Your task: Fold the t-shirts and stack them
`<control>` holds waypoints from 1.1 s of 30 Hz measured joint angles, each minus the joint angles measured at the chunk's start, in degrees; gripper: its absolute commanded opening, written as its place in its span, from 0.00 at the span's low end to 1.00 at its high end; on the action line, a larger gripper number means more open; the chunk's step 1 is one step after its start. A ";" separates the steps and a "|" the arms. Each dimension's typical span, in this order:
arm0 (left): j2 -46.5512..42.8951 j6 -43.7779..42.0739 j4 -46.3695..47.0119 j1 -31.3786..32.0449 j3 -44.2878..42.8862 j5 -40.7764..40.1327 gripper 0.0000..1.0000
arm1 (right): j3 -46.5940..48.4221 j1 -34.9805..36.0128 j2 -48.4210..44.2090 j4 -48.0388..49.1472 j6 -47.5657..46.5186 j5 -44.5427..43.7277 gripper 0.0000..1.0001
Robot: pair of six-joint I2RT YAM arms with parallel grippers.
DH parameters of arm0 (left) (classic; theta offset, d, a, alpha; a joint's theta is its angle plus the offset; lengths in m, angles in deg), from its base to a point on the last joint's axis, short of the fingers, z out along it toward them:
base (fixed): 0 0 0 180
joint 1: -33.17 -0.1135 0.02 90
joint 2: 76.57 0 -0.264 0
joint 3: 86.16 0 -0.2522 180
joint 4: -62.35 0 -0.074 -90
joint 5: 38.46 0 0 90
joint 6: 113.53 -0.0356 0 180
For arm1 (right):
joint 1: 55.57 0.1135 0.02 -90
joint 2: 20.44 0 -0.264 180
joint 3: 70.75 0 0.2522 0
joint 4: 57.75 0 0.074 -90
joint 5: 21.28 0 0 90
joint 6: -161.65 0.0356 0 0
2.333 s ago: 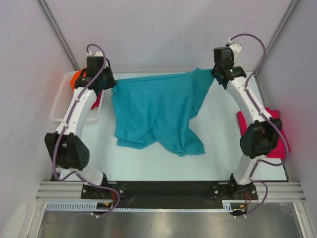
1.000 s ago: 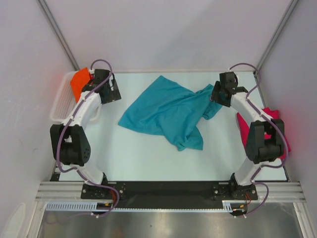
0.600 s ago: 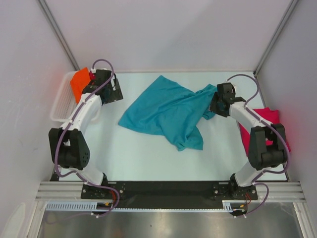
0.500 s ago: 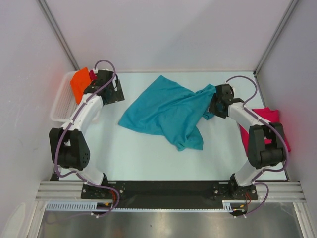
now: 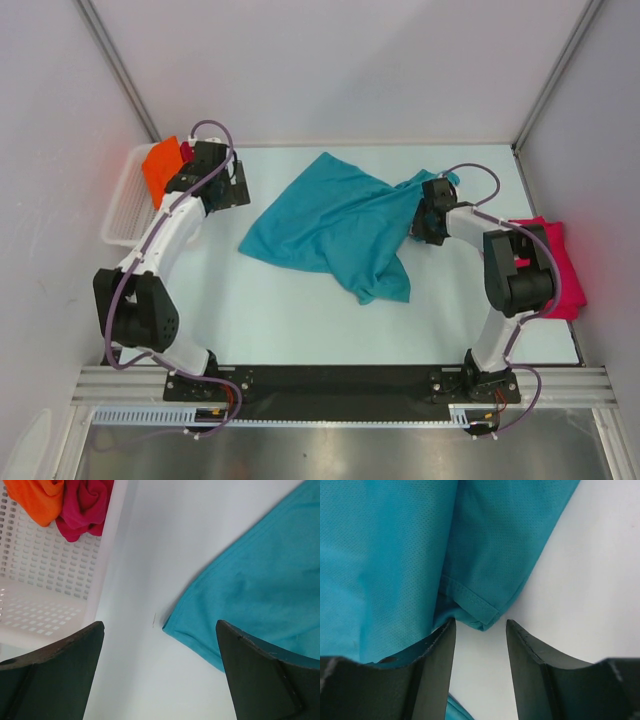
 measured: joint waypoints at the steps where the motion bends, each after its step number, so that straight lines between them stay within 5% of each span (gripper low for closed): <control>1: -0.31 -0.07 -0.13 0.00 0.00 -0.02 0.98 | 0.02 0.00 0.28 0.31 0.02 0.00 0.48; 4: -1.05 -0.42 -0.35 0.00 0.00 -0.02 0.98 | 0.44 0.13 0.85 0.98 0.15 -0.02 0.35; 8: -1.62 -0.44 -0.37 0.00 -0.02 -0.02 0.98 | 0.66 0.35 1.38 1.79 0.44 -0.11 0.00; 17: -1.68 -0.52 -0.57 0.00 -0.02 0.02 0.98 | 0.76 2.56 0.26 -0.33 1.11 -5.11 0.00; 33: -1.86 -0.48 -0.50 0.00 -0.02 1.68 0.98 | 3.65 4.50 -15.52 -16.72 5.18 -25.62 0.00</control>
